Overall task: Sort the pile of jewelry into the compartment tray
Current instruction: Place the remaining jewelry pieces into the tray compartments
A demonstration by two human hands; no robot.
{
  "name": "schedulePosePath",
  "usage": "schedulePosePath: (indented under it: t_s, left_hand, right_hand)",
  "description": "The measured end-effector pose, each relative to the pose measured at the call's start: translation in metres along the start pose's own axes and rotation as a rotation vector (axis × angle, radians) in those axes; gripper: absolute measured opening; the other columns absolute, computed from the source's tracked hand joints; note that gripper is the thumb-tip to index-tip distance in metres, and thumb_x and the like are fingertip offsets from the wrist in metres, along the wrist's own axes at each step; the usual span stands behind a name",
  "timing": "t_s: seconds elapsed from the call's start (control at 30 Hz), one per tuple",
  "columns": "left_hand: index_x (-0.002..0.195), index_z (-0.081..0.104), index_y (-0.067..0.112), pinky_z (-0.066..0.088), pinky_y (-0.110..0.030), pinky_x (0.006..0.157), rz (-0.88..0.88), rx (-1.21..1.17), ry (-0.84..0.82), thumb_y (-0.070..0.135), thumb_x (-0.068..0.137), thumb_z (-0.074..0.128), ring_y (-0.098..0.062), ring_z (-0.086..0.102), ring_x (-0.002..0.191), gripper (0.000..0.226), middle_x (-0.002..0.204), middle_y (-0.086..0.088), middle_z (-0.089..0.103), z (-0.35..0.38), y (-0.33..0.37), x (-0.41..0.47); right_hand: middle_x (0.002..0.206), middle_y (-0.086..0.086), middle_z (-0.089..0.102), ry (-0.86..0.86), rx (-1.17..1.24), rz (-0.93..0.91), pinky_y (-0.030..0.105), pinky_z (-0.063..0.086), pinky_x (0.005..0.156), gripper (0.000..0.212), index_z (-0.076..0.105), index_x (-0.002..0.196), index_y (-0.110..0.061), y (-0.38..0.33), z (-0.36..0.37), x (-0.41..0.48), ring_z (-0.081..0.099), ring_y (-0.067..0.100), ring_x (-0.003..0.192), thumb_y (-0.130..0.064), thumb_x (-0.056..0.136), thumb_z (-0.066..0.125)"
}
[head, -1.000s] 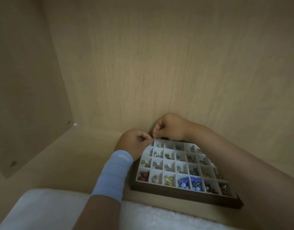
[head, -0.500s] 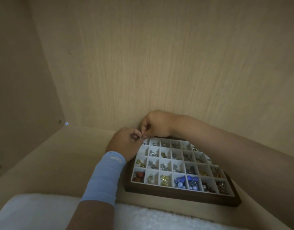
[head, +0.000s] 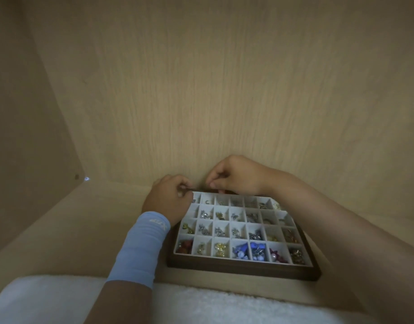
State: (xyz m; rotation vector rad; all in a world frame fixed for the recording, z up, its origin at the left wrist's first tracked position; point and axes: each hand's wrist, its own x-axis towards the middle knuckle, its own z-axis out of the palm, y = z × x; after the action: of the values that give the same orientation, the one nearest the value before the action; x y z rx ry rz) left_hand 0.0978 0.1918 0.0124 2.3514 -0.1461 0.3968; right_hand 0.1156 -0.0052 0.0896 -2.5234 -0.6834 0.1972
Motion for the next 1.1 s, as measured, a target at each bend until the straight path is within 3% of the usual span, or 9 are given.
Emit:
schedulePosePath:
  t_s: [0.1, 0.2, 0.33, 0.43, 0.57, 0.73, 0.93, 1.0, 1.1]
  left_hand:
    - [0.083, 0.06, 0.042, 0.049, -0.037, 0.09, 0.094, -0.038, 0.011, 0.02, 0.083, 0.063, -0.017, 0.058, 0.098, 0.022, 0.088, 0.018, 0.056, 0.0, 0.021, -0.003]
    - [0.086, 0.064, 0.041, 0.048, -0.029, 0.085, 0.185, -0.065, -0.049, 0.021, 0.086, 0.063, -0.009, 0.057, 0.092, 0.02, 0.089, 0.018, 0.058, 0.007, 0.051, -0.008]
    - [0.094, 0.071, 0.032, 0.042, -0.017, 0.078, 0.268, -0.075, -0.237, 0.024, 0.09, 0.062, 0.003, 0.054, 0.085, 0.013, 0.092, 0.018, 0.06, 0.029, 0.102, -0.022]
    - [0.1, 0.072, 0.031, 0.044, -0.017, 0.081, 0.313, -0.082, -0.369, 0.027, 0.093, 0.059, 0.0, 0.056, 0.091, 0.015, 0.098, 0.019, 0.062, 0.054, 0.135, -0.033]
    - [0.102, 0.071, 0.036, 0.044, -0.031, 0.096, 0.361, 0.064, -0.426, 0.038, 0.087, 0.064, -0.009, 0.05, 0.108, 0.016, 0.107, 0.016, 0.06, 0.09, 0.157, -0.038]
    - [0.12, 0.061, 0.041, 0.024, -0.032, 0.111, 0.379, 0.268, -0.45, 0.055, 0.08, 0.062, -0.011, 0.028, 0.131, 0.043, 0.135, 0.016, 0.043, 0.114, 0.158, -0.046]
    - [0.118, 0.057, 0.042, 0.029, -0.035, 0.11, 0.382, 0.261, -0.439, 0.047, 0.075, 0.061, -0.011, 0.028, 0.132, 0.043, 0.137, 0.018, 0.04, 0.119, 0.152, -0.046]
    - [0.122, 0.057, 0.04, 0.028, -0.035, 0.111, 0.39, 0.237, -0.434, 0.045, 0.079, 0.062, -0.01, 0.028, 0.131, 0.043, 0.136, 0.017, 0.041, 0.119, 0.151, -0.047]
    - [0.12, 0.058, 0.039, 0.03, -0.035, 0.11, 0.411, 0.213, -0.393, 0.045, 0.081, 0.063, -0.009, 0.032, 0.126, 0.04, 0.131, 0.017, 0.047, 0.12, 0.149, -0.048]
  right_hand:
    - [0.086, -0.01, 0.075, 0.107, 0.077, 0.063, 0.011, 0.048, 0.073, 0.012, 0.077, 0.101, -0.024, 0.014, -0.025, -0.043, 0.068, -0.005, 0.078, -0.022, 0.092, 0.069]
    - [0.078, -0.006, 0.072, 0.243, 0.168, 0.132, 0.006, 0.042, 0.057, 0.01, 0.077, 0.097, -0.015, 0.041, -0.046, -0.091, 0.06, -0.009, 0.055, -0.012, 0.092, 0.069]
    - [0.082, 0.019, 0.073, 0.285, 0.17, 0.301, 0.019, 0.044, 0.048, 0.007, 0.077, 0.089, -0.012, 0.087, -0.055, -0.149, 0.051, 0.005, 0.043, -0.009, 0.09, 0.071]
    - [0.074, 0.005, 0.072, 0.176, 0.07, 0.41, 0.025, 0.048, 0.054, 0.011, 0.077, 0.086, -0.02, 0.113, -0.051, -0.168, 0.052, 0.009, 0.043, -0.01, 0.087, 0.074]
    - [0.065, -0.01, 0.067, 0.122, 0.109, 0.435, 0.016, 0.045, 0.053, 0.015, 0.076, 0.081, -0.025, 0.126, -0.041, -0.17, 0.054, -0.004, 0.046, -0.009, 0.082, 0.077]
    - [0.076, -0.009, 0.07, 0.043, 0.093, 0.462, 0.021, 0.05, 0.072, 0.021, 0.075, 0.083, -0.025, 0.132, -0.025, -0.163, 0.063, 0.004, 0.07, -0.023, 0.068, 0.09]
    - [0.077, -0.009, 0.075, 0.063, 0.091, 0.425, 0.024, 0.053, 0.079, 0.014, 0.08, 0.084, -0.022, 0.137, -0.024, -0.161, 0.067, 0.004, 0.073, -0.023, 0.072, 0.087]
    - [0.074, -0.007, 0.074, 0.076, 0.104, 0.424, 0.026, 0.054, 0.073, 0.006, 0.08, 0.081, -0.022, 0.139, -0.025, -0.162, 0.066, 0.007, 0.069, -0.027, 0.079, 0.083]
    - [0.057, -0.008, 0.066, 0.108, 0.125, 0.436, 0.018, 0.047, 0.054, 0.018, 0.077, 0.08, -0.012, 0.141, -0.026, -0.165, 0.056, 0.003, 0.05, -0.027, 0.09, 0.072]
